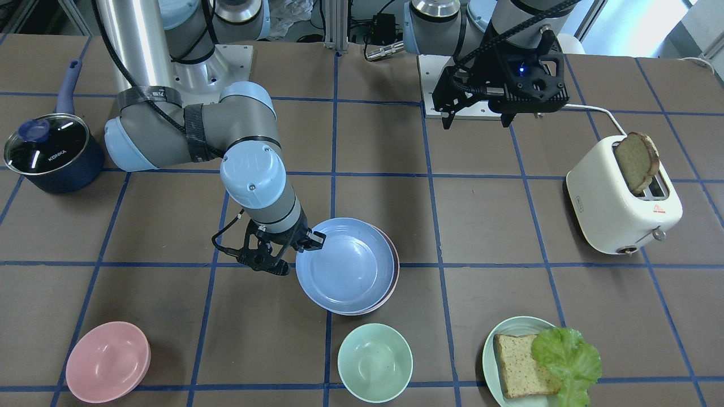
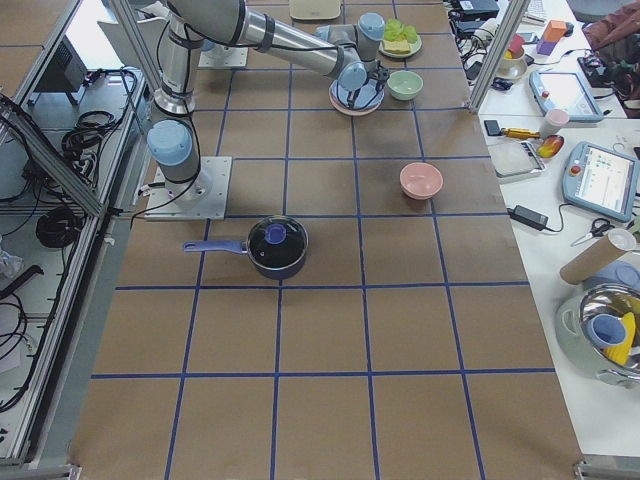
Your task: Stack three plates with pink and blue
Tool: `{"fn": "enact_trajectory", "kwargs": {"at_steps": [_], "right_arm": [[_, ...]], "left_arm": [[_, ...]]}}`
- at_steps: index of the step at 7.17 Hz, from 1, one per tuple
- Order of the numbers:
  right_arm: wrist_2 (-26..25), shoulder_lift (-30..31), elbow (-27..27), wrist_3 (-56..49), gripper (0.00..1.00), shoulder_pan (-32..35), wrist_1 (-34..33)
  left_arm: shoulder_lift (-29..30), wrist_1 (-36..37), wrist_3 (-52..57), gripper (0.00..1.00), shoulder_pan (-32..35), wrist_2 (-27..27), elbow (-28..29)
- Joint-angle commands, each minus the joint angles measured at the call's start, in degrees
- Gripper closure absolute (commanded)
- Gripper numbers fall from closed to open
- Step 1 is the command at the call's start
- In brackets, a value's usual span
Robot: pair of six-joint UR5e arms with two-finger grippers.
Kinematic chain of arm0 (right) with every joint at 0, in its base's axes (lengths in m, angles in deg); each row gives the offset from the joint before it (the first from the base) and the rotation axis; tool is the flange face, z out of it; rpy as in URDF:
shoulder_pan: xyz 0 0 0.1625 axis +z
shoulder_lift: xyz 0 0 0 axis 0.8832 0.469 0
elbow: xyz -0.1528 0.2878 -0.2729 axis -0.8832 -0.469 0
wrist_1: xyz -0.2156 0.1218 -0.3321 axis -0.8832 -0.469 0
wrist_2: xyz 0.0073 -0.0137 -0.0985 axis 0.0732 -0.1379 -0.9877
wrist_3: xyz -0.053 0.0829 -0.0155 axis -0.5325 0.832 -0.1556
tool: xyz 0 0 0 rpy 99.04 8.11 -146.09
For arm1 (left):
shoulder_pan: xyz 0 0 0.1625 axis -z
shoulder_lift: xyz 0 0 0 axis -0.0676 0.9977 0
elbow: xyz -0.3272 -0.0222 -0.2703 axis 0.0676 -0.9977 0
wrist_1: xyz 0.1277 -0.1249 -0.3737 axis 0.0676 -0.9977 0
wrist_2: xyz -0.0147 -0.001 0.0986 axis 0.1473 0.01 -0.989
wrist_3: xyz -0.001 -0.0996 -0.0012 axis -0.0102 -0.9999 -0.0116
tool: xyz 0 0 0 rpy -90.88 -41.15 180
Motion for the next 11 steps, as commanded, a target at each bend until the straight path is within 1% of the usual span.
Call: {"fn": "enact_trajectory", "kwargs": {"at_steps": [1,2,3,4,5,6,7,8,9,10,11], "right_arm": [[-1.4,0.1,-0.4,-0.4,0.18,-0.4,-0.1],[-2.7,0.3,-2.1,-1.0,0.04,-1.4,-0.6],[-5.1,1.2,-4.5,-5.9,0.02,-3.9,0.3],[-5.6,2.9,-5.6,-11.6,0.01,-7.4,2.7],[-5.9,5.7,-5.5,-18.5,0.00,-10.9,4.5],[-5.8,9.7,-5.6,-23.5,0.00,-13.8,8.6],[-5.9,14.5,-5.8,-25.5,0.00,-14.4,12.0],[-5.8,20.2,-4.7,-27.8,0.00,-14.2,15.6],[-5.7,24.8,-3.3,-31.6,0.00,-14.2,16.5],[-5.4,26.9,-3.4,-32.1,0.00,-14.1,16.8],[-5.7,26.6,-3.6,-32.2,0.00,-14.0,19.7]], "left_arm": [[0.0,0.0,0.0,0.00,0.0,0.0,0.1],[0.0,0.1,0.0,0.00,0.0,0.0,0.1],[0.0,0.0,0.0,0.00,0.0,0.0,0.1],[0.0,0.0,0.0,0.00,0.0,0.0,0.1],[-0.1,0.0,0.1,0.00,0.0,0.0,0.0],[-0.3,0.0,0.1,0.00,0.0,0.0,0.1],[0.1,0.0,-0.1,0.00,0.0,0.0,0.3],[-0.3,-0.4,0.4,0.00,0.0,-0.5,0.5],[-0.4,-0.9,1.0,0.00,-0.6,-0.7,0.6],[-0.4,-0.6,1.1,0.00,-1.5,-0.5,1.1],[-0.4,-1.0,1.1,0.00,-2.2,-0.7,2.0]]}}
